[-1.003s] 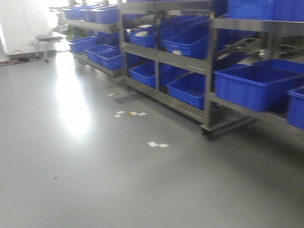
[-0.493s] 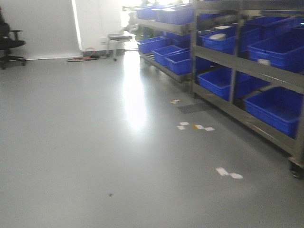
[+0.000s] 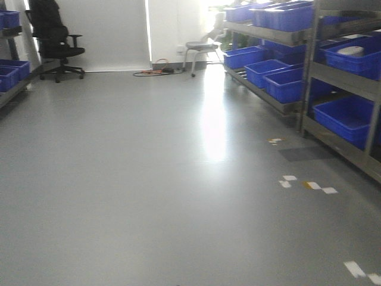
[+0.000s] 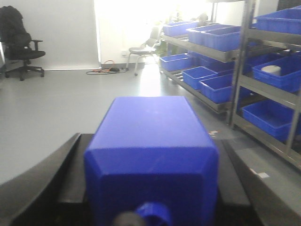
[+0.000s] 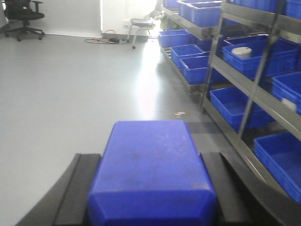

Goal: Pick and sort blue part to right shelf
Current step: 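Turn and drive the base up to the shelf of blue bins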

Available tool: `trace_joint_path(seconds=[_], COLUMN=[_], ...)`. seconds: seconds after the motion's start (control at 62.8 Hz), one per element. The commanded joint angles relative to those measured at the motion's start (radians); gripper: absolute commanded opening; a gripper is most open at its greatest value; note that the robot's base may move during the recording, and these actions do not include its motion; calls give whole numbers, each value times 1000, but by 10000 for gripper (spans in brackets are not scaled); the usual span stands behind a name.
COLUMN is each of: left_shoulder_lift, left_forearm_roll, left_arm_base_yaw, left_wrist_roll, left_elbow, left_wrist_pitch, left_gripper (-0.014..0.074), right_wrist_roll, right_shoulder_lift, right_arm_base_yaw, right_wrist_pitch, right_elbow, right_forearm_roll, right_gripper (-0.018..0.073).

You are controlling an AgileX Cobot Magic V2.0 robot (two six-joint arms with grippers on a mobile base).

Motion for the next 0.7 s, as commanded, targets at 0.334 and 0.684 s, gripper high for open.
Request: trace_joint_path(seconds=[0.334, 0.684], left_shoulder_lift=[11, 11], left_forearm_roll=[-1, -1], left_arm_base_yaw=[-5, -5], left_wrist_roll=[0, 0], left_elbow=[-30, -30], left_wrist_pitch=[-93, -93], left_gripper=[293, 293], right_wrist_roll=[-7, -7], right_shoulder_lift=[5, 5], right_arm_base_yaw=[-6, -6], right_wrist_pitch=[-90, -90], right_elbow=[-31, -31], right_forearm_roll=[-11, -11], right_gripper=[387, 387])
